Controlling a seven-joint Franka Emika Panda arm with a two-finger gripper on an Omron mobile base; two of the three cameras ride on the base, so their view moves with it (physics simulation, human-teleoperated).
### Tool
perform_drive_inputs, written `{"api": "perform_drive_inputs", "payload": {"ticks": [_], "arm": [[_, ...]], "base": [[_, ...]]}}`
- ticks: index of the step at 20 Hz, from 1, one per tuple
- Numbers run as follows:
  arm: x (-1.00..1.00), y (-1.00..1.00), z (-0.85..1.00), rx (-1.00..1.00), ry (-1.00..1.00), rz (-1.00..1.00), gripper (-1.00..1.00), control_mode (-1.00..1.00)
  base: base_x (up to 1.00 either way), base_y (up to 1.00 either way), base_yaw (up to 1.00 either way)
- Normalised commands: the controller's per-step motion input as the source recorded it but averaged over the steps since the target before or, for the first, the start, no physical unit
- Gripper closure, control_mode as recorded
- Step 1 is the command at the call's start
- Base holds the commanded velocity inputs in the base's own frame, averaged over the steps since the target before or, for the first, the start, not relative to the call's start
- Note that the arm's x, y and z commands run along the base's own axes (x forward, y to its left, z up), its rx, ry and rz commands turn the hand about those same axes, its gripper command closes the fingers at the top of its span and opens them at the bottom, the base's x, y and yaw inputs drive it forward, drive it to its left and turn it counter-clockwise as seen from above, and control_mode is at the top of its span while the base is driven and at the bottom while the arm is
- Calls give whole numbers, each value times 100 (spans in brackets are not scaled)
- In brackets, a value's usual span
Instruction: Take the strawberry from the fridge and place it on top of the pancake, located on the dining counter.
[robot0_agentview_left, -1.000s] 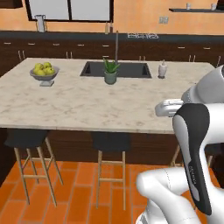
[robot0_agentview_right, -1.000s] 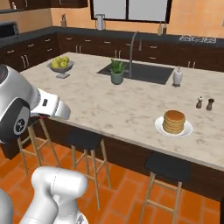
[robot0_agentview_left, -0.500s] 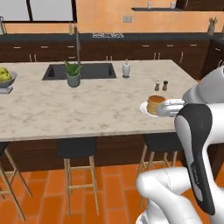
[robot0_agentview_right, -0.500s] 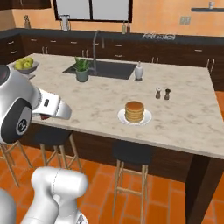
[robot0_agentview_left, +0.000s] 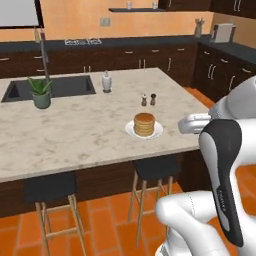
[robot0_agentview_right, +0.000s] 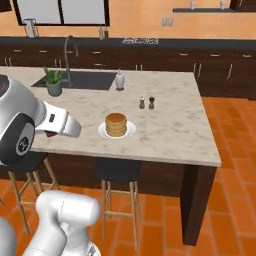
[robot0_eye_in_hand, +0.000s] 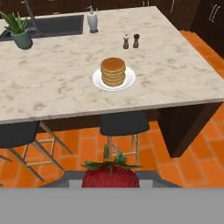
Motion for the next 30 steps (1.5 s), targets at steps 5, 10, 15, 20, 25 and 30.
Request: {"api": "perform_drive_inputs", "payload": {"ticks": [5,10,15,20,25,30], "arm": [[0,0,0,0,0,0,100,100],[0,0,0,0,0,0,100,100],[0,0,0,0,0,0,100,100],[100,-4,-51,5,3,5,100,-100],[96,3,-66,0,1,2,100,-100],[82,3,-46,-1,10,0,100,-100]], "base": [[80,-24,-1],[100,0,0],[100,-14,0],[0,0,0],[0,0,0],[0,0,0]]}}
